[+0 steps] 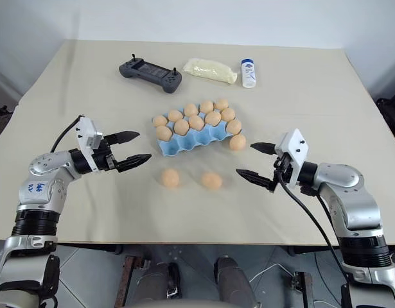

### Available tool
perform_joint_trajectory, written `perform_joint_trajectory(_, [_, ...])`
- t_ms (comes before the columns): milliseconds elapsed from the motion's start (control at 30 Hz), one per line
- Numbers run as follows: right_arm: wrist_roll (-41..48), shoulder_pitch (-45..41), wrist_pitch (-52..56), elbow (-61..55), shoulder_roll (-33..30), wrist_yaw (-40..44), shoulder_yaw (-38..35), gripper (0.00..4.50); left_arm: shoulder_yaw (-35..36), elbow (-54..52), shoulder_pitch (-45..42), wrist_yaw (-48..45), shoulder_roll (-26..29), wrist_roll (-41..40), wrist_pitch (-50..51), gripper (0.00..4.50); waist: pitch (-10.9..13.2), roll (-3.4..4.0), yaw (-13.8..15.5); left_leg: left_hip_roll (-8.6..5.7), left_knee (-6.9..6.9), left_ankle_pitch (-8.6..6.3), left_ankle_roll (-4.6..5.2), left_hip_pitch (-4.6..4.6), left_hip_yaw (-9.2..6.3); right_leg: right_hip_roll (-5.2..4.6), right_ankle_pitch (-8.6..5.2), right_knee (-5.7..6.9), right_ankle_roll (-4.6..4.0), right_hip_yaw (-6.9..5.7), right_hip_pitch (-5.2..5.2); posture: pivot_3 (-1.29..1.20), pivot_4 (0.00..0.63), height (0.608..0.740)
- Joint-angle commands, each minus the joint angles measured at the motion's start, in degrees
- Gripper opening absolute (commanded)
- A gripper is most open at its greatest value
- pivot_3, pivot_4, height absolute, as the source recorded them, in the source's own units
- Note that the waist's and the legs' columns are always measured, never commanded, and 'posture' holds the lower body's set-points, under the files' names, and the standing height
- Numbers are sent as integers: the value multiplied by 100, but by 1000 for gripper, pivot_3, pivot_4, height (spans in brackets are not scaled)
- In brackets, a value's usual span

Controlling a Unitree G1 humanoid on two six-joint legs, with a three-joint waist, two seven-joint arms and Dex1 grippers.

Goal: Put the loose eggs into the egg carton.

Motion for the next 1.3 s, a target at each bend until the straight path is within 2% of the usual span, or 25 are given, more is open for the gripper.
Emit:
perform_joint_trajectory(33, [100, 10, -32, -183, -77, -2, -166, 4482, 125, -84, -42, 52, -16, -22, -168, 4500, 0, 0, 1, 0, 0, 0, 0, 0, -1, 0, 0, 0, 0, 0, 0, 0, 150, 740])
perform_joint_trajectory(400, [172, 100, 40, -341, -56, -161, -268, 4482, 129, -126, -142, 313, -42, -45, 45, 4500, 0, 0, 2, 0, 0, 0, 1, 0, -3, 0, 0, -1, 1, 1, 0, 0, 150, 740])
perform_joint_trajectory(567, [363, 374, 429, -888, -118, -520, -551, 4482, 144, -167, -215, 211, -3, -169, 198, 4500, 0, 0, 14, 1, -2, 0, 1, -1, -4, -1, 0, -2, 1, 1, 0, 0, 150, 740])
perform_joint_trajectory(667, [614, 887, 829, -1528, -198, -738, -866, 4482, 100, -261, -174, 81, 48, -191, 284, 4500, 0, 0, 19, 4, -8, 0, 1, -1, -5, -2, 0, -9, 1, 0, 0, 0, 150, 740])
perform_joint_trajectory(867, [1069, 2535, 1603, -2985, -451, -984, -1446, 4482, 32, -357, -122, -453, 90, -435, 657, 4500, 0, 0, 37, 6, -27, -1, -1, -7, -10, -2, 0, -29, 1, -1, 0, 0, 150, 740])
perform_joint_trajectory(1033, [1304, 3408, 1868, -3566, -463, -1165, -1988, 4482, 107, -381, -22, -864, 30, -657, 650, 4500, -1, -2, 0, 3, -21, -1, 1, 1, -11, 0, 4, -25, 8, 7, 7, 0, 150, 740])
perform_joint_trajectory(1167, [1390, 3484, 1867, -3626, -402, -1300, -2060, 4482, 70, -302, 27, -1156, 9, -631, 377, 4500, -2, -4, 0, -10, -27, 2, 10, 18, -11, 1, 19, -25, 5, 12, 17, 0, 150, 740])
perform_joint_trajectory(1300, [1395, 2939, 1825, -3544, -134, -1718, -1557, 4482, 94, -338, 133, -1413, 35, -668, 262, 4500, -3, -6, -20, -8, -35, 0, 36, 25, -8, 0, 33, -28, -3, 18, 17, 0, 150, 740])
